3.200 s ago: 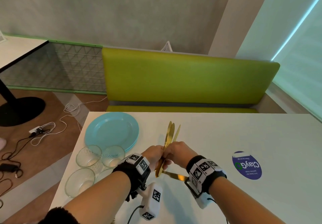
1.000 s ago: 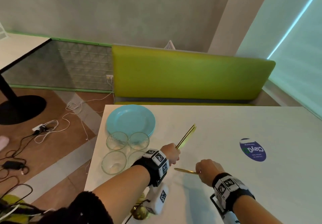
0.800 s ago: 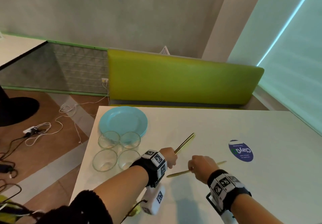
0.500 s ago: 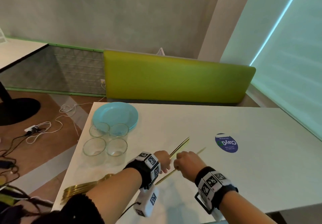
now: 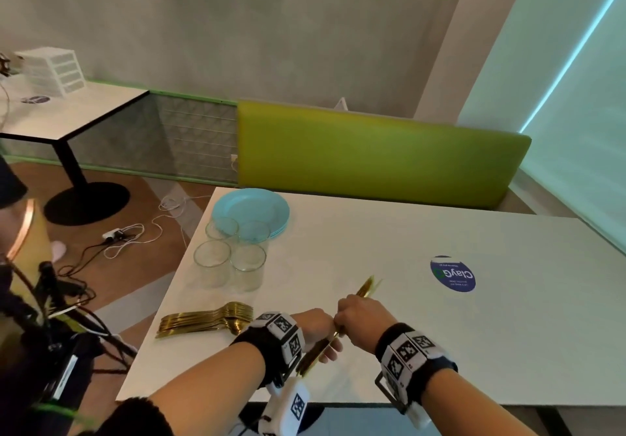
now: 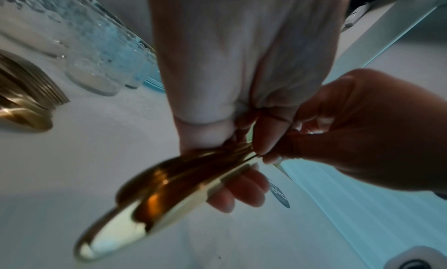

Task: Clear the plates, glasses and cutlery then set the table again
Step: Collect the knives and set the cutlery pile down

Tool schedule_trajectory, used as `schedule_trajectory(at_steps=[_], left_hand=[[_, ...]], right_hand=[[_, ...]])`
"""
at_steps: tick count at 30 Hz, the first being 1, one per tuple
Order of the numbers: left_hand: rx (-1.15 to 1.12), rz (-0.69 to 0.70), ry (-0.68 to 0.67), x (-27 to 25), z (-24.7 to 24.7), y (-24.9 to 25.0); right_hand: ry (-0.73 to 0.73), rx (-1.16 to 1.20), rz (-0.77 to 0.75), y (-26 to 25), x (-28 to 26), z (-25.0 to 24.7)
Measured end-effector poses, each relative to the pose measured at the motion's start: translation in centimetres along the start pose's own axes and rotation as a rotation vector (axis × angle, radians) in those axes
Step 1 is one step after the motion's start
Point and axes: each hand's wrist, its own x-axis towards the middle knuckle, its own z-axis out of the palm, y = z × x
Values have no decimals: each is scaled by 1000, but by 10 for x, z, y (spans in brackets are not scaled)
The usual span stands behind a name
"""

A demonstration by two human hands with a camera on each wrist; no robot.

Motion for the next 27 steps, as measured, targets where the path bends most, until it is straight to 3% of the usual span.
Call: schedule_trajectory(at_steps=[6,15,20,22,24,27], left_hand=[[52,-3,-56,-11,-21,-15],[175,0,-19,-39,-87,-62],[375,-61,1,-51,-111,-86],[565,-80,48,-49,-124,-98],[806,5,181,-48,-136,-110],[909,82,199,-39,-153,-131]], right_hand=[[0,36,12,-21,15,-3],[18,48,-2,-96,59,-10],[40,101,48,-122,76,-5],[45,128,76,-126,79,-3],[52,158,110,-124,79,-1],[78,205,174,-117,77,3]])
